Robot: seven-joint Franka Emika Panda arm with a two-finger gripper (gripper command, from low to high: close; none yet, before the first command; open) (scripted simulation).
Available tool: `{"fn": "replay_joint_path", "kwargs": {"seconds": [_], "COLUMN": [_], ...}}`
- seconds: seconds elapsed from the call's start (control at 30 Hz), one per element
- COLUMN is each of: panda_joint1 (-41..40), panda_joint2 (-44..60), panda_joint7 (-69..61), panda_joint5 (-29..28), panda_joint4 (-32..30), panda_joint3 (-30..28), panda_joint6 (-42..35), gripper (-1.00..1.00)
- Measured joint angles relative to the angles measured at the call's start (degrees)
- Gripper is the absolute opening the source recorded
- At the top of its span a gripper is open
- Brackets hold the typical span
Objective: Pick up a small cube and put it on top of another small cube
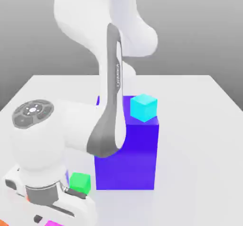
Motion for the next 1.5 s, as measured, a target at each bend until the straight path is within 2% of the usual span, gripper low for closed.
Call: {"fn": "replay_joint_path", "kwargs": {"seconds": [0.17, 0.4, 1.03, 1.33, 1.5], "panda_joint1": [-0.1, 1.0, -1.1, -3.2, -4.3], "panda_joint2": [0.6, -8.7, -16.2, -20.5, -23.5], "panda_joint7": [-0.1, -1.1, -34.8, -53.4, -64.5], "panda_joint5": [0.1, -3.2, -20.7, -25.5, -25.9], "panda_joint4": [0.1, -2.5, -10.0, -13.4, -15.8], "panda_joint3": [0.1, -1.5, -1.0, 0.4, 1.5], "panda_joint6": [0.5, -6.3, -7.9, -8.9, -8.7], "gripper": [-1.0, -1.0, -1.0, -1.0, -1.0]}}
